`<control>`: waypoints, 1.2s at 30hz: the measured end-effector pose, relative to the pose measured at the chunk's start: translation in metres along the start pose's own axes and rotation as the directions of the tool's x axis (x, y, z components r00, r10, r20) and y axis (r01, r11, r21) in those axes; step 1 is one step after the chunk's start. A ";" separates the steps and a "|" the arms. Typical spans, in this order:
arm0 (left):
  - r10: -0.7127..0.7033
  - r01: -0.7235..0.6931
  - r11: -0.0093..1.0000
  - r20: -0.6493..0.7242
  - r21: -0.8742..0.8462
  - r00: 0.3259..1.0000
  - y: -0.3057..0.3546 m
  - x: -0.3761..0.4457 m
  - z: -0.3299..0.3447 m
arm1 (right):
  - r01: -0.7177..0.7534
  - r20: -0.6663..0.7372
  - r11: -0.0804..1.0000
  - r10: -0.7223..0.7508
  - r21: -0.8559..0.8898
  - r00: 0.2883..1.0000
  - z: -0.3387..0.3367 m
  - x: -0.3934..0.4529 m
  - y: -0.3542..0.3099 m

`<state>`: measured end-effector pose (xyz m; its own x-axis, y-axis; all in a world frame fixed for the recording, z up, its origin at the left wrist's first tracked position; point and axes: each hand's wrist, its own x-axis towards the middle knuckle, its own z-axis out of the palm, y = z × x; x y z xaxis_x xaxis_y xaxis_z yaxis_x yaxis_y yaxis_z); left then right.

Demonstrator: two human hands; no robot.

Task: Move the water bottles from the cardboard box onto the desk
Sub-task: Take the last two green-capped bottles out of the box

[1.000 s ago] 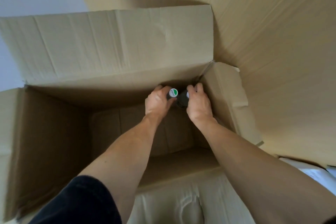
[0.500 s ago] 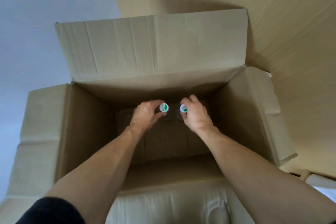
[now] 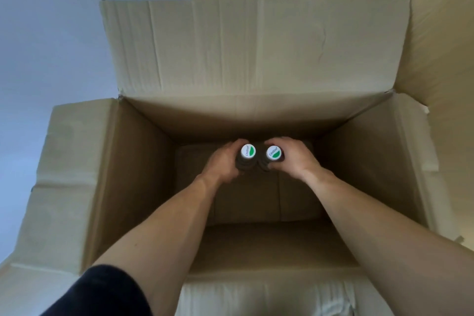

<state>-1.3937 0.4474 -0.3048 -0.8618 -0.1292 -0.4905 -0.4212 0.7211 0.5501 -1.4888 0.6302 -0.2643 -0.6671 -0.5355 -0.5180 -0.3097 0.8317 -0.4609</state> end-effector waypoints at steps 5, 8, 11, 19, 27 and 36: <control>-0.077 0.080 0.988 0.028 -0.130 0.997 -0.014 0.017 0.016 | -0.059 0.080 0.992 0.050 0.110 0.996 0.017 0.015 0.028; -0.065 0.062 0.966 -0.004 -0.253 0.998 -0.013 0.017 0.017 | -0.086 0.031 0.967 0.081 0.240 0.996 0.025 0.016 0.037; -0.063 0.073 0.934 0.038 -0.349 0.997 -0.003 0.010 0.009 | -0.195 0.029 0.870 0.204 0.453 0.979 0.025 0.008 0.040; -0.016 0.133 0.824 0.212 -0.551 0.977 0.013 -0.027 -0.039 | -0.278 0.187 0.492 0.226 0.825 0.956 0.006 -0.035 0.031; -0.041 0.182 0.539 0.191 -0.823 0.981 0.053 -0.080 -0.071 | -0.149 0.116 0.164 0.193 0.975 0.974 -0.028 -0.089 -0.016; -0.156 0.296 0.415 0.254 -0.860 0.955 0.101 -0.109 -0.067 | -0.102 0.092 0.066 0.137 0.993 0.986 -0.064 -0.120 -0.059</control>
<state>-1.3615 0.4884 -0.1509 -0.6853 -0.0632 -0.7255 -0.6733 -0.3246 0.6643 -1.4340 0.6548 -0.1293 -0.6381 -0.4280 -0.6401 0.7199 -0.0365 -0.6932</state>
